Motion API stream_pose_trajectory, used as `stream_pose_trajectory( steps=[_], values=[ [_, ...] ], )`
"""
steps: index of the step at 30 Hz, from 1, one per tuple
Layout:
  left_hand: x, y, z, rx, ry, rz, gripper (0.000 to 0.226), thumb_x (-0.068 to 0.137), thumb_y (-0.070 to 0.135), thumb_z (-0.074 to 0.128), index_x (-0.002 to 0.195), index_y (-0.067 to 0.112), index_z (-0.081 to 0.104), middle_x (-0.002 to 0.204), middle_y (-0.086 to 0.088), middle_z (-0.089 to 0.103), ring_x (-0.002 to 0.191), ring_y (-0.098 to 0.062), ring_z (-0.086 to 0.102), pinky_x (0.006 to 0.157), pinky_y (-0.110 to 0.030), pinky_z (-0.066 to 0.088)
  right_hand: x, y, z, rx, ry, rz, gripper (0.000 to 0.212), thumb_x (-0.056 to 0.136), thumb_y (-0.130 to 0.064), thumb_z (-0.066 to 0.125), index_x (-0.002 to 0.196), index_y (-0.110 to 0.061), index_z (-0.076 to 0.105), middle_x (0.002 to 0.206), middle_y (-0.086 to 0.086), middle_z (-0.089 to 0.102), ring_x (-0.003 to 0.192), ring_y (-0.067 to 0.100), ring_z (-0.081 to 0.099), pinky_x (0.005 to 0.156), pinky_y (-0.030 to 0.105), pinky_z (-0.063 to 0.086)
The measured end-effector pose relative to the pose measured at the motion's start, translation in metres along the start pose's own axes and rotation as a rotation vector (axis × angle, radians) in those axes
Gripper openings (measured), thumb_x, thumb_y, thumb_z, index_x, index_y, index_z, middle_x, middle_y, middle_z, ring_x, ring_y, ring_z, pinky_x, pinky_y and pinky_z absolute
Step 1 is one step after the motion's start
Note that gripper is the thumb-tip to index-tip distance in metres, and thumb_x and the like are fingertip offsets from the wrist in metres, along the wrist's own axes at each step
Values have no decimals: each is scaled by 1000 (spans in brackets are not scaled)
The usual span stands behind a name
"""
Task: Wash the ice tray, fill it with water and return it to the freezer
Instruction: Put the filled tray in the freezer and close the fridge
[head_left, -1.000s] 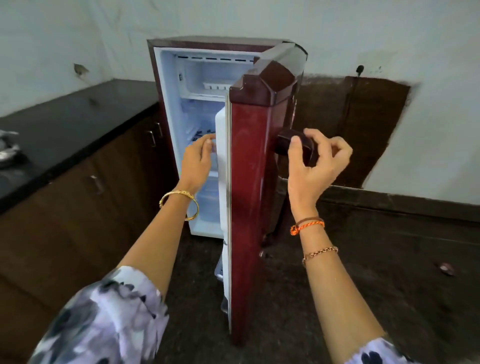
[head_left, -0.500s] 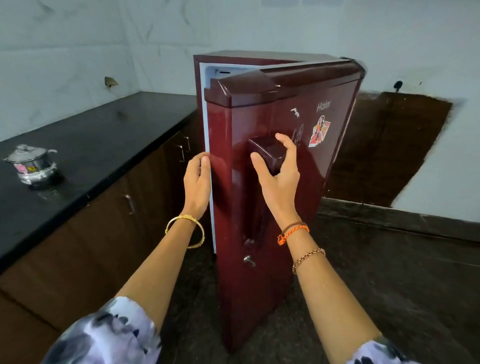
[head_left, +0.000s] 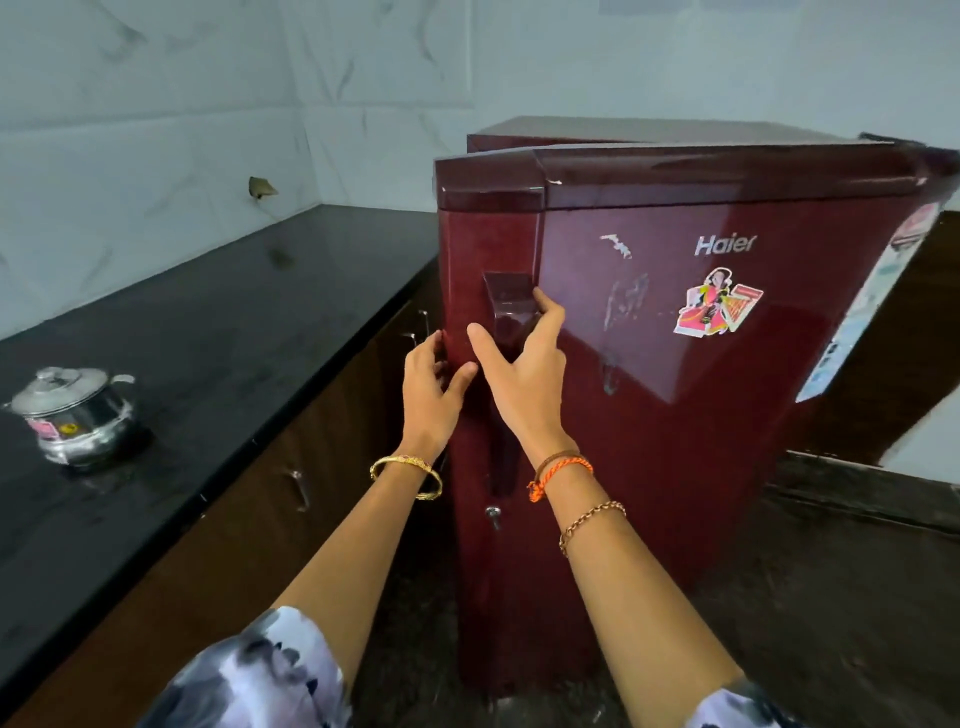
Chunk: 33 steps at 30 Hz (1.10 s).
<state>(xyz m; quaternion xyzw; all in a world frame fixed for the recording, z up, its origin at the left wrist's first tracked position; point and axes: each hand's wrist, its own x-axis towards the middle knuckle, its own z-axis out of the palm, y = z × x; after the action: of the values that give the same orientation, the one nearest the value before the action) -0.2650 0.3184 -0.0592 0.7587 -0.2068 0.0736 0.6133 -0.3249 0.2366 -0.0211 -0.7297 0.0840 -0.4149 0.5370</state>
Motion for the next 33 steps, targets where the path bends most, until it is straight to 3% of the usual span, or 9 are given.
stream_pose_trajectory(
  steps=[3, 6, 10, 18, 21, 26, 30, 33],
  values=[
    [38, -21, 7, -8, -11, -45, 56, 89, 11, 58, 141, 10, 35, 140, -11, 39, 115, -11, 43, 96, -24, 42, 29, 14, 30, -50, 43, -17, 65, 82, -23, 66, 134, -12, 28, 92, -10, 64, 75, 1, 60, 72, 11, 48],
    [76, -40, 14, 2, -69, -64, 58, 89, 9, 57, 142, 10, 33, 142, -12, 39, 125, -21, 46, 101, -31, 44, 55, 27, 53, -114, 99, -29, 66, 84, -21, 64, 136, -9, 25, 98, 8, 67, 86, 19, 65, 76, 24, 52],
    [118, -52, 23, -44, -140, -100, 57, 88, 6, 58, 140, 8, 34, 137, -15, 44, 122, -27, 50, 101, -43, 45, 86, 41, 74, -175, 133, -10, 68, 85, -20, 63, 138, -8, 22, 92, -1, 64, 86, 18, 65, 75, 20, 50],
    [161, -66, 34, 22, -163, -9, 56, 86, 6, 61, 137, 4, 38, 136, -12, 43, 112, -11, 48, 88, -14, 43, 115, 56, 92, -230, 190, 23, 70, 85, -22, 61, 139, -12, 18, 97, 10, 67, 88, 23, 66, 79, 39, 55],
    [175, -66, 36, 9, -185, 9, 54, 85, 5, 63, 134, 3, 41, 132, -13, 45, 104, -9, 51, 77, -6, 45, 124, 60, 97, -241, 209, 30, 70, 85, -22, 62, 139, -11, 18, 97, 9, 67, 88, 22, 66, 81, 37, 54],
    [191, -67, 39, 20, -199, -24, 56, 81, 9, 68, 132, 4, 44, 129, -14, 50, 110, -23, 58, 88, -30, 52, 134, 65, 102, -239, 244, 29, 70, 85, -22, 63, 138, -9, 20, 96, 6, 67, 88, 20, 66, 79, 29, 53],
    [198, -74, 37, 6, -223, -29, 58, 78, 10, 71, 130, 6, 46, 127, -10, 52, 107, -23, 59, 84, -31, 54, 135, 70, 104, -220, 254, 25, 70, 84, -22, 64, 138, -10, 21, 96, -2, 61, 91, 16, 64, 78, 21, 50],
    [201, -76, 36, 8, -230, -7, 57, 76, 10, 72, 128, 6, 48, 125, -9, 53, 104, -23, 60, 83, -31, 55, 136, 69, 104, -211, 260, 34, 73, 84, -24, 65, 139, -10, 20, 104, 5, 64, 96, 18, 63, 82, 23, 50]
  ],
)
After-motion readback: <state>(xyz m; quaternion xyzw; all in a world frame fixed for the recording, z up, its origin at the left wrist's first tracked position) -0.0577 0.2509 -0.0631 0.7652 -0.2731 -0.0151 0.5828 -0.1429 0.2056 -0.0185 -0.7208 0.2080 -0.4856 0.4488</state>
